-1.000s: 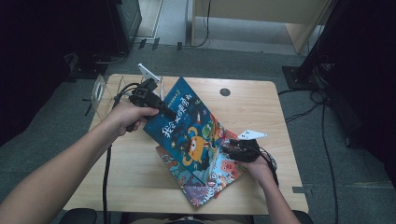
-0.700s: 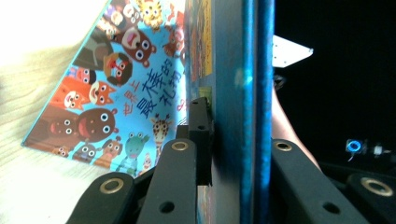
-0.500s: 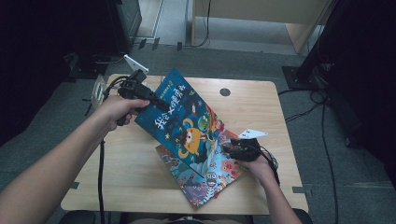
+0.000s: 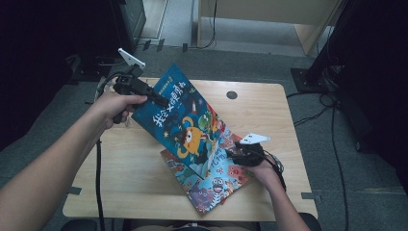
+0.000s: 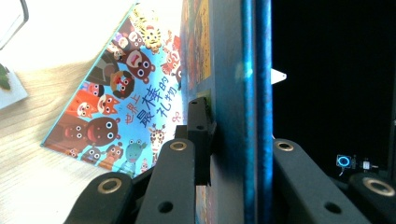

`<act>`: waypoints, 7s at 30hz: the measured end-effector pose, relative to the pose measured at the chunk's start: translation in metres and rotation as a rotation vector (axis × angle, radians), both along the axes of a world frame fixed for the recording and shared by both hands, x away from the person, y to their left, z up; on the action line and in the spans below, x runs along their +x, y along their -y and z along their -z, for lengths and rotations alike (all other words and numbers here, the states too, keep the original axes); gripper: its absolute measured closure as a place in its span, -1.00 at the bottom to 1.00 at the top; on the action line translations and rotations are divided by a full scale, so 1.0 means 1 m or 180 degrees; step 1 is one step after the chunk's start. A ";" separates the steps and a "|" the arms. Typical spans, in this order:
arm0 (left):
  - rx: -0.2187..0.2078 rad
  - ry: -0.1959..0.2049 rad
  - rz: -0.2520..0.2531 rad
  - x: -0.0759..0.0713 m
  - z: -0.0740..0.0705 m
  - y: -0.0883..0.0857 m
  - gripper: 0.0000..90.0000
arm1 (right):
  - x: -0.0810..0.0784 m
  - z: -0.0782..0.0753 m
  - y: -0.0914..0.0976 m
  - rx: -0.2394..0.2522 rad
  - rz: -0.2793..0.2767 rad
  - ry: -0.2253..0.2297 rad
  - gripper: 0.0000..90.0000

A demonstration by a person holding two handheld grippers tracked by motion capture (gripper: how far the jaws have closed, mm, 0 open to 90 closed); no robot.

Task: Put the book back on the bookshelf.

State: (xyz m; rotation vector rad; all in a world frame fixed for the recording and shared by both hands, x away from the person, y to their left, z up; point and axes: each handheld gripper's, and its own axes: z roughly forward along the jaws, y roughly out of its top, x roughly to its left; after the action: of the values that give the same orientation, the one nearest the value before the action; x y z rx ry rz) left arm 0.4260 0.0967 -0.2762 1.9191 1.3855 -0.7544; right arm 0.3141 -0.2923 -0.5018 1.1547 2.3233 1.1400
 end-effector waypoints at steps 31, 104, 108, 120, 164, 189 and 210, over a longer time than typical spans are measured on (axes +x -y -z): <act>-0.0012 0.0075 -0.0146 -0.024 -0.025 -0.063 0.77 | -0.002 0.006 -0.008 -0.0008 -0.0193 0.0182 -0.17; 0.0763 0.0119 -0.1219 -0.075 -0.037 -0.252 0.85 | 0.004 0.003 -0.006 0.0068 -0.0144 0.0054 -0.02; 0.0864 0.0125 -0.1196 -0.070 -0.043 -0.248 0.85 | 0.004 0.003 -0.006 0.0067 -0.0149 0.0056 -0.02; 0.1010 0.0152 -0.1192 -0.052 -0.056 -0.238 0.85 | 0.004 0.003 -0.006 0.0064 -0.0145 0.0065 -0.01; 0.1427 0.0267 -0.1318 -0.014 -0.073 -0.217 0.85 | 0.005 0.003 -0.007 0.0055 -0.0121 0.0068 0.02; 0.1533 0.0428 -0.1362 0.032 -0.041 -0.200 0.84 | 0.001 0.004 -0.007 0.0035 -0.0066 0.0138 0.03; 0.1683 0.0513 -0.1398 0.039 -0.046 -0.189 0.84 | -0.004 0.007 -0.007 0.0063 -0.0030 0.0202 0.02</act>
State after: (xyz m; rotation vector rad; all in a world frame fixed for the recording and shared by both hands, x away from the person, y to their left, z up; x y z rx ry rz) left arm 0.4651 0.2857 -0.2306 1.8801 1.9433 -0.0164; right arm 0.3103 -0.2854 -0.5085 1.0993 2.2774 1.1879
